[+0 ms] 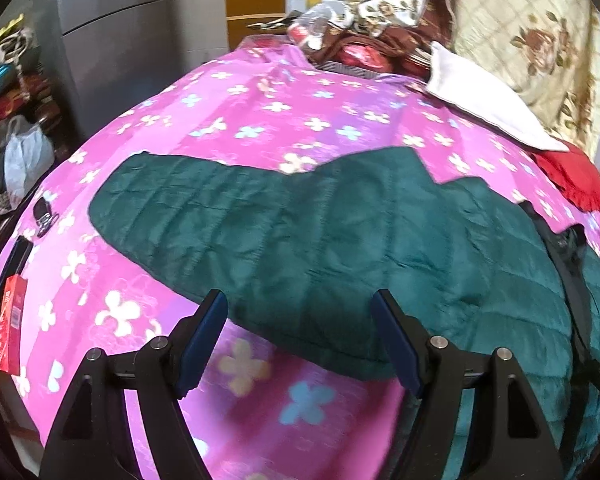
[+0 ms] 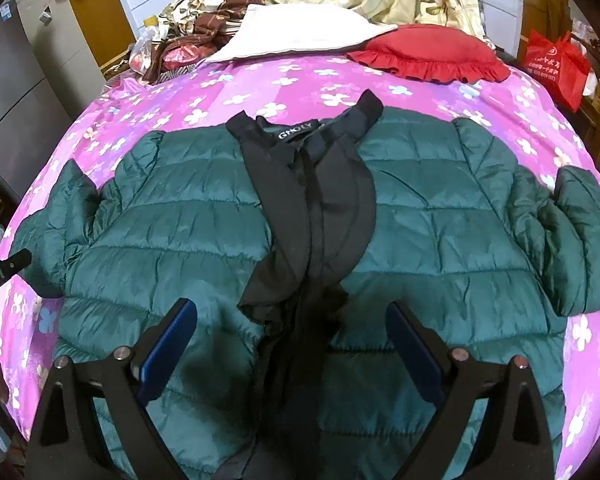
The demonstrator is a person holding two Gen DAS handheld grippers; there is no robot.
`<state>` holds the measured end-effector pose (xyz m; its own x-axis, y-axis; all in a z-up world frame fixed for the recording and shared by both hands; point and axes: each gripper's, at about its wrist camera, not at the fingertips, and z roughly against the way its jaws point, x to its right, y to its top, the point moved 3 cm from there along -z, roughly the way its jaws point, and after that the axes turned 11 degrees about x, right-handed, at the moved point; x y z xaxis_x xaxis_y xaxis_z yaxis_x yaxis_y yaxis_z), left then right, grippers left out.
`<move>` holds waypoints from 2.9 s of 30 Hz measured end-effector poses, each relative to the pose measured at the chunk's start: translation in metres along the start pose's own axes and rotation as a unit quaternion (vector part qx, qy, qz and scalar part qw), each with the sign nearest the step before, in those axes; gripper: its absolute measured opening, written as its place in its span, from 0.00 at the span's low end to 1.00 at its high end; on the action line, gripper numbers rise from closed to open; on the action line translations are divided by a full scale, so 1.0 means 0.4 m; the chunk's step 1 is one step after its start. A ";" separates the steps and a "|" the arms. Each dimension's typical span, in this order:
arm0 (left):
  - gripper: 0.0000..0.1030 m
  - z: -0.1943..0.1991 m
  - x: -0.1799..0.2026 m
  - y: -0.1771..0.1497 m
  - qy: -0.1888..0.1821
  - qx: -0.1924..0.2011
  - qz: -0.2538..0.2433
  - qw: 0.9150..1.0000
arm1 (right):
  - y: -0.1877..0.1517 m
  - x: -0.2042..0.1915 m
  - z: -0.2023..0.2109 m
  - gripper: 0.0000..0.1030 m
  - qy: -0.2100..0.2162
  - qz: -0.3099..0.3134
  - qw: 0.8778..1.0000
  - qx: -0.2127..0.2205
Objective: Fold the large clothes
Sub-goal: 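Grasp the jacket's side edge with the left gripper and lift it, then fold the held side over toward the zipper placket, open left gripper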
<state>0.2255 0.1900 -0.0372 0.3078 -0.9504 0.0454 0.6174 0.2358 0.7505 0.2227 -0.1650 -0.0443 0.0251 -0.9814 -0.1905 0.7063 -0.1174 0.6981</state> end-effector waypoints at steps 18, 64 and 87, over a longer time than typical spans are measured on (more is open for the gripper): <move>0.49 -0.097 -0.232 0.046 0.081 0.008 0.047 0.996 | 0.000 0.030 -0.015 0.94 -0.009 0.005 1.000 -0.009; 0.00 -0.198 -0.500 0.113 0.107 0.047 0.194 0.974 | -0.005 0.062 -0.025 0.94 -0.035 0.013 0.999 -0.029; 0.00 0.167 -0.061 0.147 -0.055 0.123 0.064 0.989 | -0.028 0.215 0.016 0.94 -0.088 0.009 0.996 -0.009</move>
<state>0.2058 0.2136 0.0500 0.2834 -0.9354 0.2115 0.3799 0.3120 0.8708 0.2126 -0.2489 -0.0639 -0.0856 -0.9949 -0.0530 0.7195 -0.0985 0.6875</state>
